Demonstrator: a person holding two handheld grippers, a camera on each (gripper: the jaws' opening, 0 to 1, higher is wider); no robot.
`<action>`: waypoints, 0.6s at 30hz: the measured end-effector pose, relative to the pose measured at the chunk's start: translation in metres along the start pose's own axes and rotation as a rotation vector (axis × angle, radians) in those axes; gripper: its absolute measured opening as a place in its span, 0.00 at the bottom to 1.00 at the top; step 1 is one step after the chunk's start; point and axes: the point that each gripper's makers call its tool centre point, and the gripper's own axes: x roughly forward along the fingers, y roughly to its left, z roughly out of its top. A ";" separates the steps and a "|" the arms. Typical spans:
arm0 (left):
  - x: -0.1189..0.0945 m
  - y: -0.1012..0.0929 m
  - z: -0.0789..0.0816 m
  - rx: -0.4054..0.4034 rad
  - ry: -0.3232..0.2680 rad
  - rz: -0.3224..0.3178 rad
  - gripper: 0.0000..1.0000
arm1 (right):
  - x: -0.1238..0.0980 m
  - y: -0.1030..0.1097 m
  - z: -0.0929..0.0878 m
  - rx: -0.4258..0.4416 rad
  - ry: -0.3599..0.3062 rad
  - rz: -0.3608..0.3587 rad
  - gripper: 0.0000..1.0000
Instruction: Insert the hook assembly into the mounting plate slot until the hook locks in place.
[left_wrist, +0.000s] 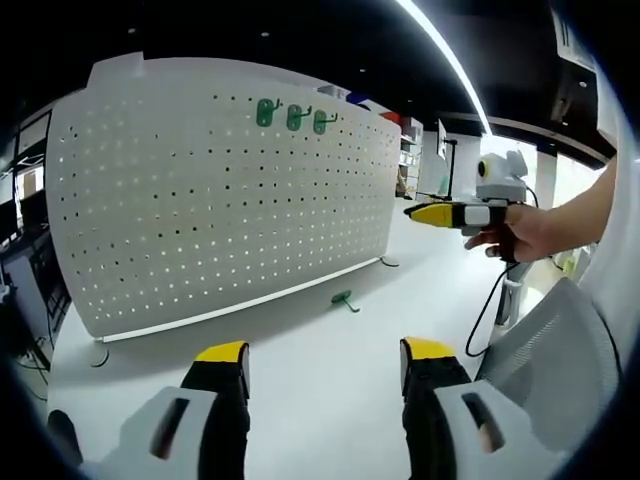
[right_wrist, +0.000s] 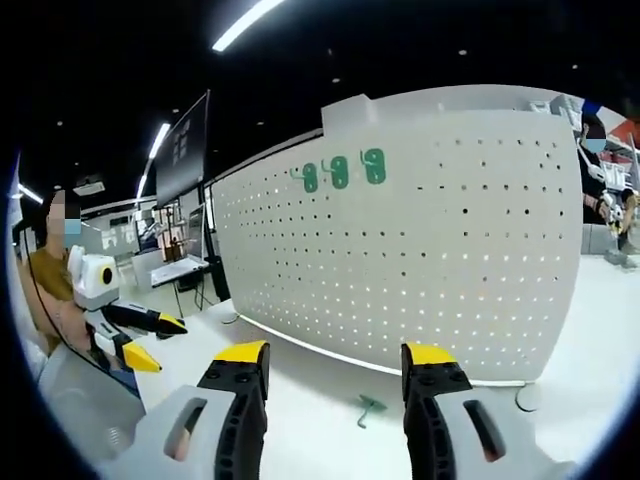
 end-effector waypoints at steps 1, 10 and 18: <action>0.000 0.000 0.000 -0.001 0.000 0.000 0.63 | -0.001 0.000 -0.001 -0.001 0.003 0.001 0.51; -0.001 0.001 -0.001 -0.004 -0.001 0.003 0.63 | -0.007 0.004 -0.013 0.002 0.036 0.008 0.51; -0.001 0.003 -0.002 -0.005 0.001 0.006 0.63 | -0.012 0.005 -0.024 0.001 0.069 0.013 0.52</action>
